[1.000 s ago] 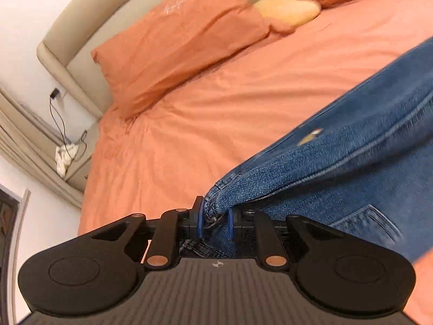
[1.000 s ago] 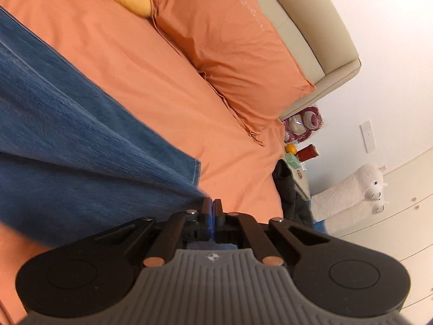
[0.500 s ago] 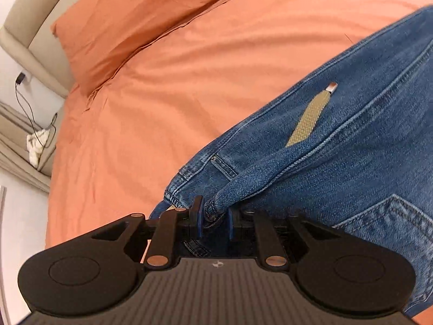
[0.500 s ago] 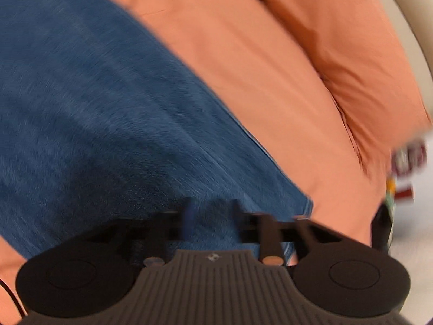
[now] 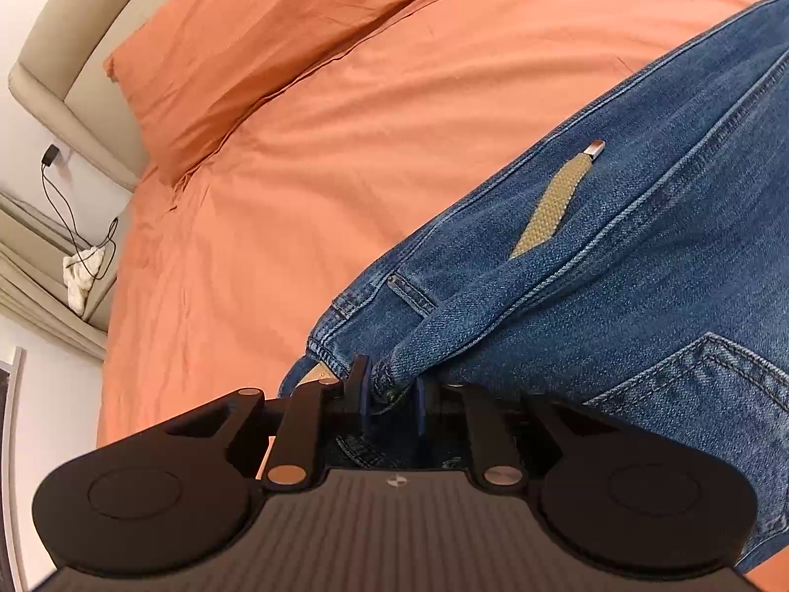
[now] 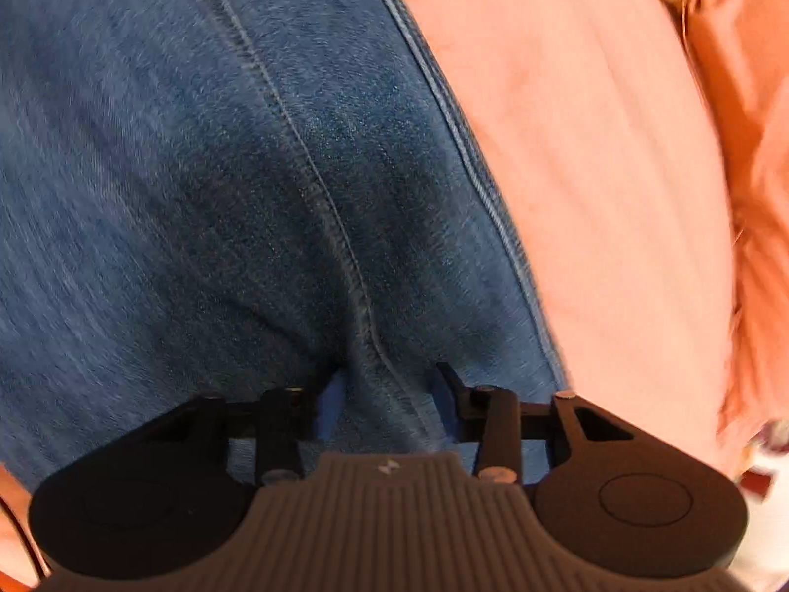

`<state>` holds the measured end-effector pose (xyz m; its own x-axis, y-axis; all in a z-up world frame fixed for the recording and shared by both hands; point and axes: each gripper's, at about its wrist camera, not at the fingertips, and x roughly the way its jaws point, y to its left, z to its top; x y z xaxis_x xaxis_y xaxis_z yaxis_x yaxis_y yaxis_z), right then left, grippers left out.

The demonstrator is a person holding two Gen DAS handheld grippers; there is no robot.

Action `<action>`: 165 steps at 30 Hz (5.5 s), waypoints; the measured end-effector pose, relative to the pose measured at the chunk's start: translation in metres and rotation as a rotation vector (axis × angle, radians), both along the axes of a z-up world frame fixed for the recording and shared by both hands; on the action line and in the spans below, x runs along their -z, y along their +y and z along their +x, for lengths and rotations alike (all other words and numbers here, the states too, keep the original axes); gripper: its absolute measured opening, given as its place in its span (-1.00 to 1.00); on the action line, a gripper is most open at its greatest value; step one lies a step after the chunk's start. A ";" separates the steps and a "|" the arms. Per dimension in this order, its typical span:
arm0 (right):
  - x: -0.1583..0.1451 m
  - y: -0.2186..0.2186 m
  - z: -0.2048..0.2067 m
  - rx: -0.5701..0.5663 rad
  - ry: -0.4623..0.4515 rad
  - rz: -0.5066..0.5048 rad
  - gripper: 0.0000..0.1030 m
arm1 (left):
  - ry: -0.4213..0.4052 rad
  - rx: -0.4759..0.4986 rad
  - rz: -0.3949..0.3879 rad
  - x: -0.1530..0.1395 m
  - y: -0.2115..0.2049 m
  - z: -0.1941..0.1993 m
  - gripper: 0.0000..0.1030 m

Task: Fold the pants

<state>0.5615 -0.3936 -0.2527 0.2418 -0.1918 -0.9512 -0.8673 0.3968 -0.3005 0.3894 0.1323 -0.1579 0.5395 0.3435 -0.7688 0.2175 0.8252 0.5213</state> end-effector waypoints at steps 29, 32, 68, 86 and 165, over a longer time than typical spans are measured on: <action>-0.105 -0.017 -0.062 0.234 -0.532 0.056 -1.00 | -0.098 -0.042 -0.104 -0.061 0.010 0.034 -0.67; -0.068 -0.006 -0.030 0.255 -0.506 0.001 -1.00 | -0.024 -0.056 -0.110 -0.025 0.014 0.064 -0.66; -0.087 0.165 -0.211 0.538 -0.170 0.775 -0.16 | -0.067 -0.463 -0.672 -0.063 0.149 -0.082 0.64; -0.042 0.329 -0.259 0.282 -0.224 0.791 -0.17 | -0.290 -0.897 -1.330 0.056 0.196 -0.117 0.66; -0.035 -0.152 -0.041 1.012 -0.448 0.738 -0.95 | 0.106 0.106 -0.235 0.020 -0.067 0.073 -0.88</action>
<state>0.5205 -0.5460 -0.2177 0.6165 0.0516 -0.7857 0.0216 0.9964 0.0823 0.4627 0.0655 -0.1782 0.4752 0.0945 -0.8748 0.3524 0.8906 0.2876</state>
